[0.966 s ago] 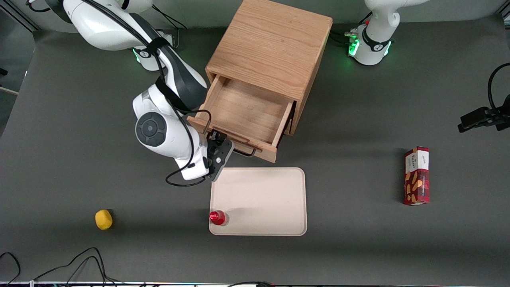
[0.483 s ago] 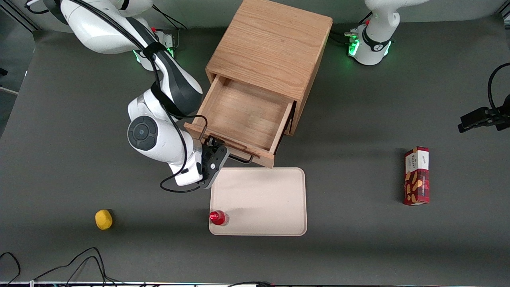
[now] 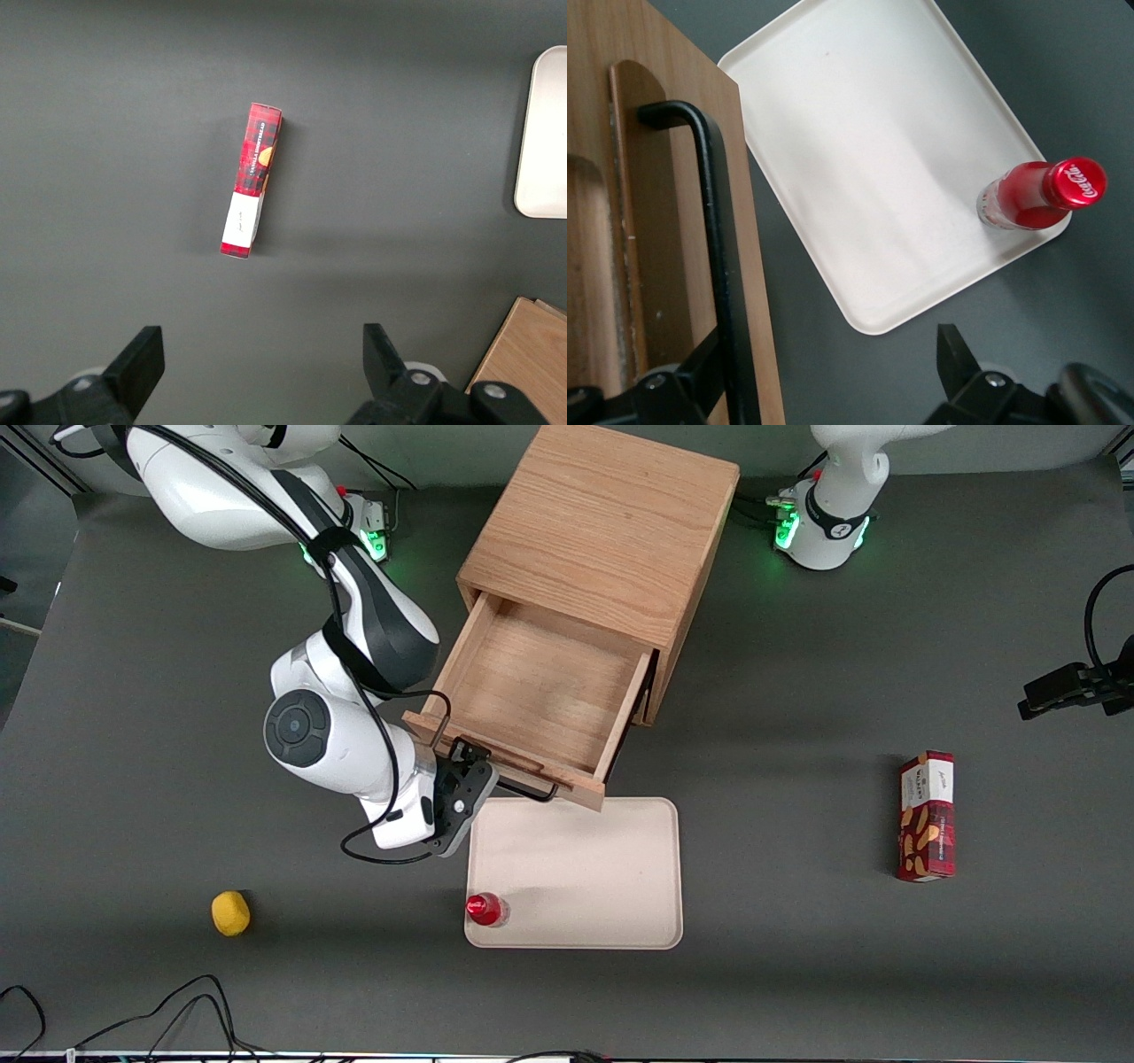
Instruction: Open upper drawer
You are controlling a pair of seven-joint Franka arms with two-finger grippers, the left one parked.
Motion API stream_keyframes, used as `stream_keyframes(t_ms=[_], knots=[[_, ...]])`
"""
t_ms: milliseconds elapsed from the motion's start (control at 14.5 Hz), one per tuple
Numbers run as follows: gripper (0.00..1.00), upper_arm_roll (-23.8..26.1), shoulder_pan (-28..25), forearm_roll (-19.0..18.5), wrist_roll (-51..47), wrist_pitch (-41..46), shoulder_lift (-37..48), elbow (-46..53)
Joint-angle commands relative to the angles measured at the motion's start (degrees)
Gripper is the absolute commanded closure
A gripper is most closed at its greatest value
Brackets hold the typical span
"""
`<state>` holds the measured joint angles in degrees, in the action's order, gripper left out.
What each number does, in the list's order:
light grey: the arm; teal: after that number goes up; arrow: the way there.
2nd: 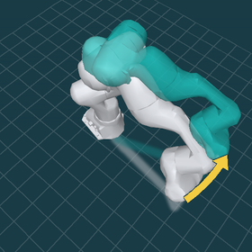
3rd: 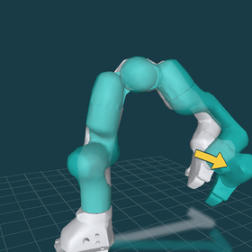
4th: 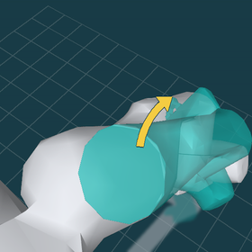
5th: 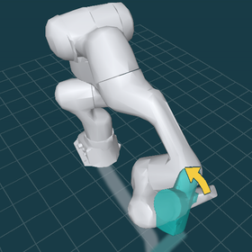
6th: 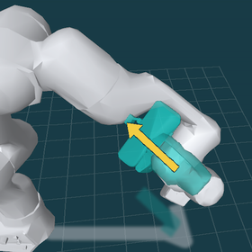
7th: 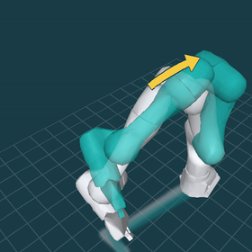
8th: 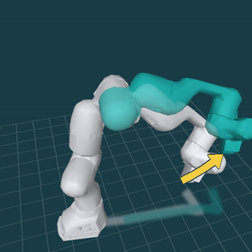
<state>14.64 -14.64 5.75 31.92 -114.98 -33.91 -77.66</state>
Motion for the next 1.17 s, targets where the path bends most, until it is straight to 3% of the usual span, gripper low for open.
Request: stream_keyframes(t_ms=[0,690,966,1103], knots=[[0.0,0.39,0.4,-0.21,1.39,-0.42,-1.42,2.08],[0.0,0.48,0.75,-0.12,2.54,-0.78,-0.81,2.87],[0.0,0.22,0.84,5.31,2.36,1.06,2.97,2.96],[0.0,-0.66,1.02,5.41,2.01,1.07,5.95,2.78]])
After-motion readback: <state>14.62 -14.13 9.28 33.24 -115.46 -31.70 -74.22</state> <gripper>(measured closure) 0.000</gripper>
